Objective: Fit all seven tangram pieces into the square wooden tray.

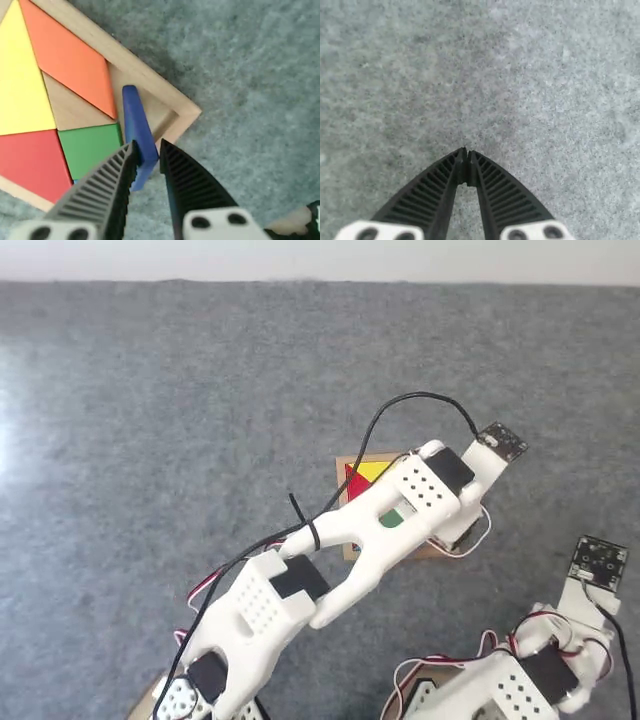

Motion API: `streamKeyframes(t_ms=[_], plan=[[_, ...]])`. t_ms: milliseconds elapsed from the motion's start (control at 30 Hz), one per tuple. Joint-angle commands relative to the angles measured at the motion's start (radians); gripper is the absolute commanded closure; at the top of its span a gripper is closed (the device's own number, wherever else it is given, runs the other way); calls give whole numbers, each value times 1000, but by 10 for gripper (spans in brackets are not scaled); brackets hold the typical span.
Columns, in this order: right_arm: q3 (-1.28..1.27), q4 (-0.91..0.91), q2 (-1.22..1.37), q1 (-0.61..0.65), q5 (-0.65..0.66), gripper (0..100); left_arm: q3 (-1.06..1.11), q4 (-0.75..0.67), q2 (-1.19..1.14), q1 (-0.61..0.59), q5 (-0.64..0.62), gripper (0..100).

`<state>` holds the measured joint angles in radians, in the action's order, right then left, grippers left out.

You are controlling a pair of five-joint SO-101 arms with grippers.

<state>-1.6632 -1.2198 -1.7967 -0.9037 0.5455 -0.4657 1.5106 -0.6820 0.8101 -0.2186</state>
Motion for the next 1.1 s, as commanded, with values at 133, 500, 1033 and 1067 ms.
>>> streamKeyframes(t_ms=[133, 500, 1033, 1067], plan=[[-6, 25, -18, -5, -8, 992, -88, 8, 18, 8, 12, 920], [-6, 22, -18, -5, -8, 992, -90, 29, 18, -5, 40, 924], [-14, 27, -18, -5, -6, 992, -33, 167, 52, 26, 87, 924], [-14, 27, -18, -5, -6, 992, -7, 152, 52, 31, 94, 924]])
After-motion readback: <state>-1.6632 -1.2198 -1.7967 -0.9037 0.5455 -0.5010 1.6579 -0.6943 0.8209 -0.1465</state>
